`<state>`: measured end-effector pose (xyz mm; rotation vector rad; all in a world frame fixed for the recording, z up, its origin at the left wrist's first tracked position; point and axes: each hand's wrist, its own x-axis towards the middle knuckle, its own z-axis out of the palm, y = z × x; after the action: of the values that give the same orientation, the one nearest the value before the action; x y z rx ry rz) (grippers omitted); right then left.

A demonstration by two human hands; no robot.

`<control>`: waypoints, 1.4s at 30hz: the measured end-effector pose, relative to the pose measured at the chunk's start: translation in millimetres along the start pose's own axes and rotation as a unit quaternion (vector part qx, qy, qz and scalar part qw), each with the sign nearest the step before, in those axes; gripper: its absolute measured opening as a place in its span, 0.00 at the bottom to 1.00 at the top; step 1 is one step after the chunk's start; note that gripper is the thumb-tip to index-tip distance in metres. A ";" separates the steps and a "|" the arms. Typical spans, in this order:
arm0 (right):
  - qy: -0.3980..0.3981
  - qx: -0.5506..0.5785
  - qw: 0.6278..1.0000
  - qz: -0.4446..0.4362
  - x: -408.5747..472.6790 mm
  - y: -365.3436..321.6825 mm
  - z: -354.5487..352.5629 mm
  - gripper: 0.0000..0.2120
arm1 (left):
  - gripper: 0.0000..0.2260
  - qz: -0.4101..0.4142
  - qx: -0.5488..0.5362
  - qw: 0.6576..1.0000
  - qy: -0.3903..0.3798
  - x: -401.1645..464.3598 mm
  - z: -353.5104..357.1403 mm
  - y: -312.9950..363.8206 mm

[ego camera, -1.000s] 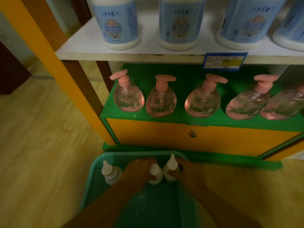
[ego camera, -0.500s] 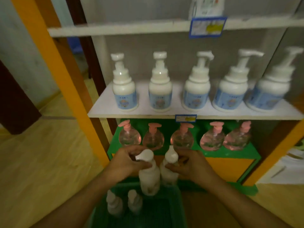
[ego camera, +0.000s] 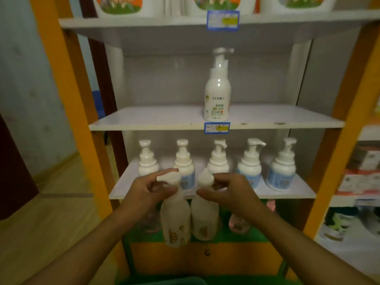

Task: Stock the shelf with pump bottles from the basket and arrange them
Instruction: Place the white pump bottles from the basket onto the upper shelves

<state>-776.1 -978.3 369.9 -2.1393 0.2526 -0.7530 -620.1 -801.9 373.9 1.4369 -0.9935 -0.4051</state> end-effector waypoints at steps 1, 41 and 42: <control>0.007 -0.001 1.000 -0.010 6.5 -12.1 -9.8 0.09 | 0.15 0.021 0.007 1.000 0.003 4.8 -0.4 12.2; 0.132 -0.111 0.980 0.102 131.5 -60.8 -189.5 0.38 | 0.15 0.086 0.024 0.995 0.034 87.6 21.7 134.0; 0.132 -0.122 0.978 0.105 129.7 -55.5 -188.0 0.40 | 0.16 0.087 0.020 0.995 0.033 87.8 22.4 133.2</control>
<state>-788.6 -1120.1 557.0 -2.1897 0.7333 -0.9197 -630.6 -862.4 522.8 1.3787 -1.0691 -0.2098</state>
